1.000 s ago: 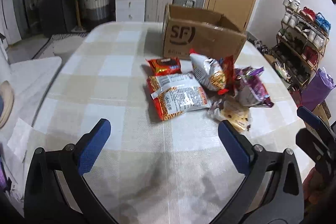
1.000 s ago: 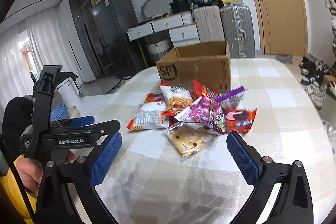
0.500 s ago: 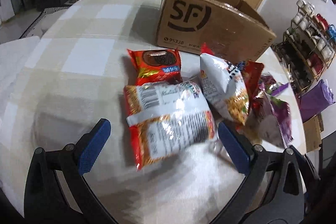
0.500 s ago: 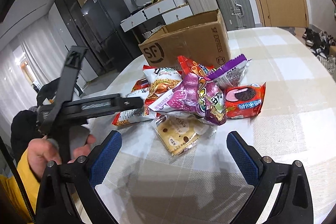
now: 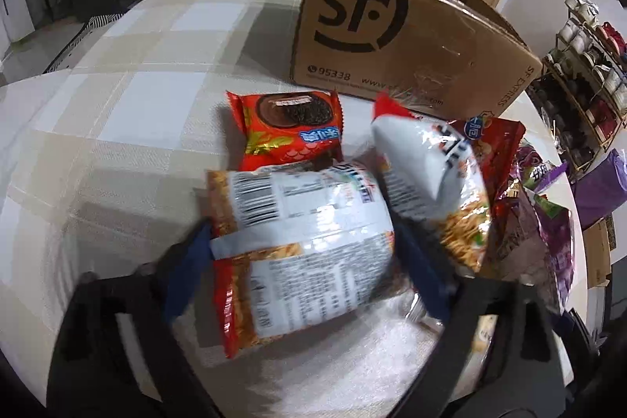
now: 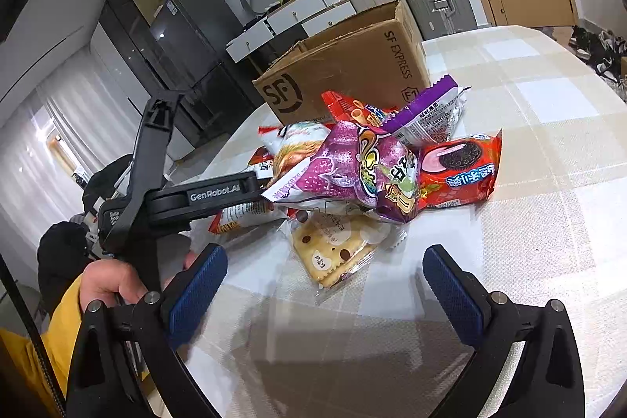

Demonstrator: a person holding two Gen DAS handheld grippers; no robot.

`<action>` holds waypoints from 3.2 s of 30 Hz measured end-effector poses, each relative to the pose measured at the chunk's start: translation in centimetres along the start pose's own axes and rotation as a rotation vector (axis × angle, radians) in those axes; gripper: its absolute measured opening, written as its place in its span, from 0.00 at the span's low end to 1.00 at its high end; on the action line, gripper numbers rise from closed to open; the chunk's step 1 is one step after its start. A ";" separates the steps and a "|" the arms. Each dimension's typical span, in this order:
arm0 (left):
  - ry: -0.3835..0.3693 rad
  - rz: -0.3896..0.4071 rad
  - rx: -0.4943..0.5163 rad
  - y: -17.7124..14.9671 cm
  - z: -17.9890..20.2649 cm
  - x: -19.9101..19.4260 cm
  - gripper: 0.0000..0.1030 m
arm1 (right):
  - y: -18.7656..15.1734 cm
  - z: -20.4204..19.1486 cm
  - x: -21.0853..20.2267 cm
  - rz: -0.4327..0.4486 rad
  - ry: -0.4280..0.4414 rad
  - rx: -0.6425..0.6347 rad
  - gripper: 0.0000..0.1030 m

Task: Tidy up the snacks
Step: 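Grasp the white-red noodle snack bag with the left gripper while the right grasps the cracker pack, then carry the noodle bag and cracker pack over the cardboard box with both grippers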

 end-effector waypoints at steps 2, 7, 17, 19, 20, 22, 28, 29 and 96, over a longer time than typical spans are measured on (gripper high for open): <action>-0.016 0.009 -0.002 -0.1 -0.5 -0.3 0.68 | -0.1 0.0 -0.1 0.002 -0.001 0.001 0.99; -0.103 -0.020 0.036 -0.5 -0.5 -1.0 0.58 | -0.2 0.2 0.0 -0.003 -0.006 0.010 0.99; -0.144 0.017 0.015 -1.8 -2.4 -3.8 0.57 | -1.0 -0.7 1.1 -0.055 -0.081 -0.063 0.99; -0.156 0.025 0.016 -4.0 -3.1 -5.0 0.57 | -1.1 -1.4 1.9 -0.078 -0.093 -0.105 0.99; -0.162 0.032 0.016 -4.1 -3.2 -5.5 0.57 | -1.1 -1.6 2.4 -0.092 -0.107 -0.122 0.99; -0.172 0.039 0.020 -4.7 -3.5 -6.3 0.57 | -0.8 -1.7 3.4 -0.112 -0.148 -0.148 0.99; -0.197 0.044 0.013 -6.5 -4.6 -8.7 0.57 | 0.0 -1.2 6.3 -0.178 -0.274 -0.240 0.99; -0.203 0.044 0.010 -6.7 -4.8 -8.8 0.57 | 0.2 -1.3 6.6 -0.184 -0.284 -0.260 0.99; -0.219 0.094 0.004 -10.6 -5.4 -15.6 0.57 | -5.8 -8.5 -0.1 -0.203 -0.073 -0.435 0.57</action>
Point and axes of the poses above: each gripper's, at about its wrist camera, not at the fingertips, and x roughly the way its jaws point, z to its right, y to its top, the point moved 10 cm from there along x, roughly the way its jaws point, and after that the axes turned 6 degrees about -y, right-handed, at the moved point
